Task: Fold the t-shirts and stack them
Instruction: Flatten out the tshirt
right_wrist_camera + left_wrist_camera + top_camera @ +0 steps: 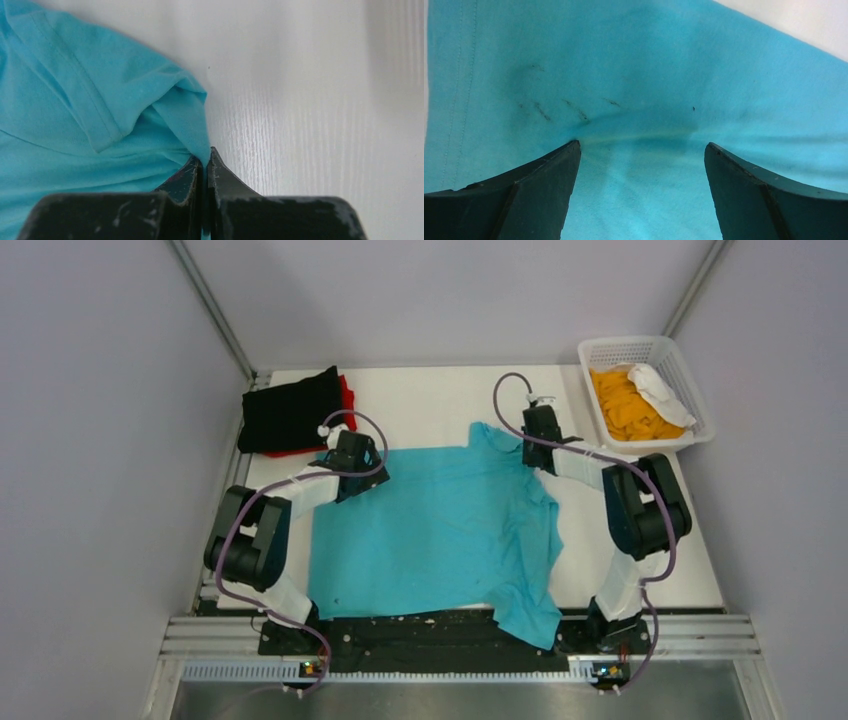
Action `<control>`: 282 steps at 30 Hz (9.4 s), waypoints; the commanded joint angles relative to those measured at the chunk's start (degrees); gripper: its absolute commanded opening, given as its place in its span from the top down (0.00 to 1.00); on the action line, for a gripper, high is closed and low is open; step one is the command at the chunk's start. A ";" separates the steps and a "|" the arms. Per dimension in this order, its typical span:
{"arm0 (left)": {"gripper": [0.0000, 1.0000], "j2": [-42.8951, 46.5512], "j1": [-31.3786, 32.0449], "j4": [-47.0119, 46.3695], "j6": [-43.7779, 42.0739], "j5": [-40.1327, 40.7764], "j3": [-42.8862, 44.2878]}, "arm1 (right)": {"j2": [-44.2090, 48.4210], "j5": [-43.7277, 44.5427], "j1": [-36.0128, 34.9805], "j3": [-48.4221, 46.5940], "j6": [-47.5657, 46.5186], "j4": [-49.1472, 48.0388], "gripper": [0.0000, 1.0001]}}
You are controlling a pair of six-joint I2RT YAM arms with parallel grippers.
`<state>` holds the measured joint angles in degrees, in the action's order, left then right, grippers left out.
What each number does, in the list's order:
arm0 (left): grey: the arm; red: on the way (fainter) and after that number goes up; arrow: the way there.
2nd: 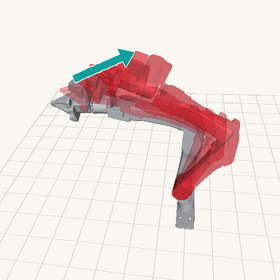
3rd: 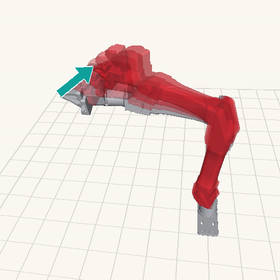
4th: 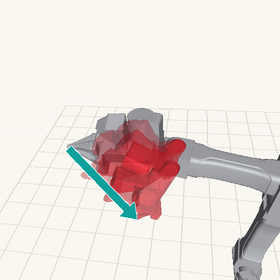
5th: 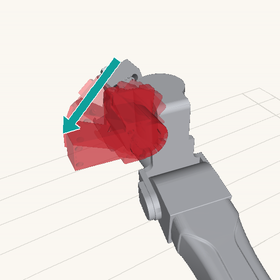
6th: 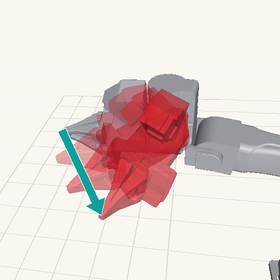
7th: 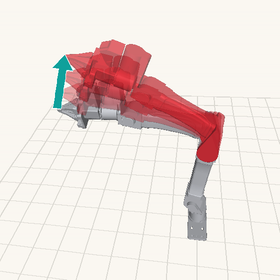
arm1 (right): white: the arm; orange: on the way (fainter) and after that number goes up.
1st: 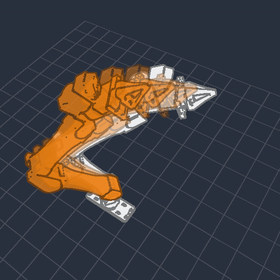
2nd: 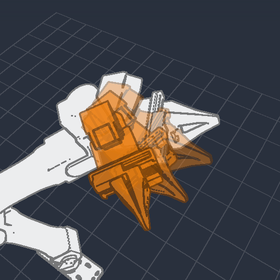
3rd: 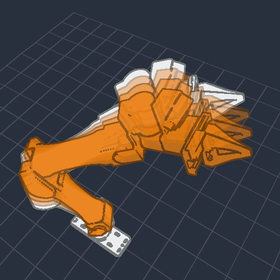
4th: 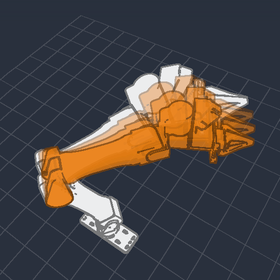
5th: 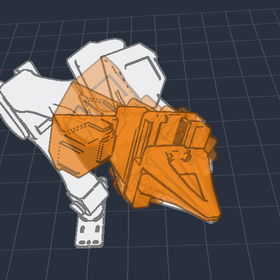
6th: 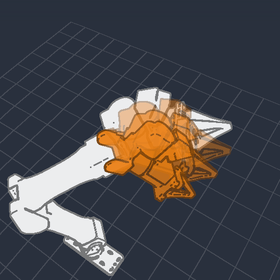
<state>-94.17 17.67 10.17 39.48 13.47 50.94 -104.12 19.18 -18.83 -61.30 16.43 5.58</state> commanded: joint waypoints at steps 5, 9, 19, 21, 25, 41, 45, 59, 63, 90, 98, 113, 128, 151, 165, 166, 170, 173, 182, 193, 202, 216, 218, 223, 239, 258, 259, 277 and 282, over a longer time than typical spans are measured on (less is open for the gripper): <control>0.01 -2.03 -1.03 4.07 -1.14 1.49 0.00 | -10.11 1.79 3.01 -15.02 -35.32 -1.38 1.00; 0.01 -1.90 -0.97 4.20 -1.50 2.09 0.04 | -18.88 15.71 4.16 -26.49 -43.77 3.51 0.87; 0.01 -1.12 -0.99 3.89 -1.74 0.09 0.05 | -7.17 7.86 4.43 -23.79 -33.58 1.72 0.31; 0.01 -0.83 -0.99 3.50 -1.82 -0.48 -0.12 | -2.84 -3.42 4.44 -19.70 -33.29 -1.67 0.27; 0.01 -0.51 -0.90 2.39 -2.02 -2.26 -0.63 | 0.79 -23.69 3.83 -15.66 -32.94 -5.17 0.22; 0.01 -0.62 -0.90 3.93 -2.26 -0.08 -0.06 | -20.44 -15.75 -5.90 -32.14 -53.20 2.85 0.21; 0.01 -0.98 -0.88 4.45 -2.26 0.90 0.29 | -24.05 -9.55 -5.93 -33.63 -55.90 3.71 0.21; 0.01 -2.38 -0.93 5.78 -2.22 2.99 1.28 | -27.56 0.48 -3.15 -36.87 -55.58 -12.04 0.20; 0.01 -2.40 -0.88 5.91 -2.39 3.56 1.25 | -31.34 1.46 -1.49 -42.22 -55.13 -14.80 0.20; 0.01 1.40 -0.89 1.87 -3.02 -5.26 2.00 | 22.22 -6.72 -8.81 7.21 2.07 12.90 0.21; 0.01 2.29 -0.93 1.09 -3.14 -6.01 0.74 | 22.94 2.24 -15.02 15.95 10.37 18.51 0.21; 0.01 2.57 -1.17 1.17 -3.36 -4.33 0.21 | 31.39 17.25 -1.42 21.78 19.07 30.35 0.17; 0.01 2.34 -1.15 2.24 -3.70 -5.47 1.90 | 48.23 -16.60 -0.66 29.91 4.65 7.33 0.15; 0.01 15.43 0.79 1.05 5.77 -5.70 -9.78 | 11.29 -13.34 7.60 15.13 13.76 -10.87 0.02; 0.01 -12.39 -1.14 5.58 1.79 -3.40 15.57 | 1.24 -16.16 17.86 8.72 16.22 -5.76 0.04; 0.01 -14.32 -1.48 6.44 1.56 -3.51 17.81 | 0.98 -16.11 18.17 7.78 16.05 -5.76 0.04; 0.01 -20.42 -2.59 8.54 0.20 -4.75 24.88 | 0.08 -12.42 18.57 3.35 14.16 -1.32 0.04; 0.01 -23.50 -3.39 9.27 -0.74 -5.42 28.98 | -0.25 -9.08 18.62 1.21 12.04 -0.12 0.04; 0.01 -21.48 -3.57 9.54 -0.15 -10.48 27.19 | 3.98 -8.53 18.59 2.99 11.15 0.50 0.04; 0.01 1.32 0.69 6.76 -0.16 -5.97 10.87 | 4.14 -17.79 4.49 -7.38 -1.57 -7.86 0.04; 0.01 3.56 2.55 3.56 1.39 -8.92 3.16 | -16.98 -21.95 2.19 -27.30 1.16 -7.48 0.05; 0.01 -0.65 3.11 4.51 4.61 -10.53 0.76 | -31.01 -4.01 4.32 -40.41 7.87 6.31 0.05; 0.01 -0.41 3.25 5.16 4.48 -10.74 0.66 | -31.76 -4.92 6.23 -40.81 10.01 7.32 0.06; 0.01 0.39 4.39 7.62 4.36 -10.62 -0.22 | -33.96 -7.22 11.25 -43.69 13.14 9.34 0.08; 0.01 9.55 7.61 11.35 5.30 -15.98 -5.21 | -33.66 -11.45 12.57 -47.69 8.08 7.37 0.07; 0.01 -16.18 -2.08 10.64 -1.98 -7.04 31.40 | 9.02 -7.18 5.31 -1.52 4.52 -1.19 0.04; 0.01 -18.15 -2.34 11.87 -2.13 -6.51 33.46 | 11.18 -7.90 5.33 1.49 5.59 -1.84 0.04; 0.01 -39.77 -3.94 9.86 -1.80 -9.05 52.34 | 10.45 -8.59 6.92 16.33 10.33 -3.16 0.04; 0.01 -48.90 -6.90 14.71 2.54 -13.03 67.84 | 9.94 -8.42 9.71 15.06 11.87 -1.70 0.04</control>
<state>-135.17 13.69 21.32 37.98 4.56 110.50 -92.09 11.00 -11.64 -45.43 25.85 1.50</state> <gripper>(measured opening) 0.989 0.959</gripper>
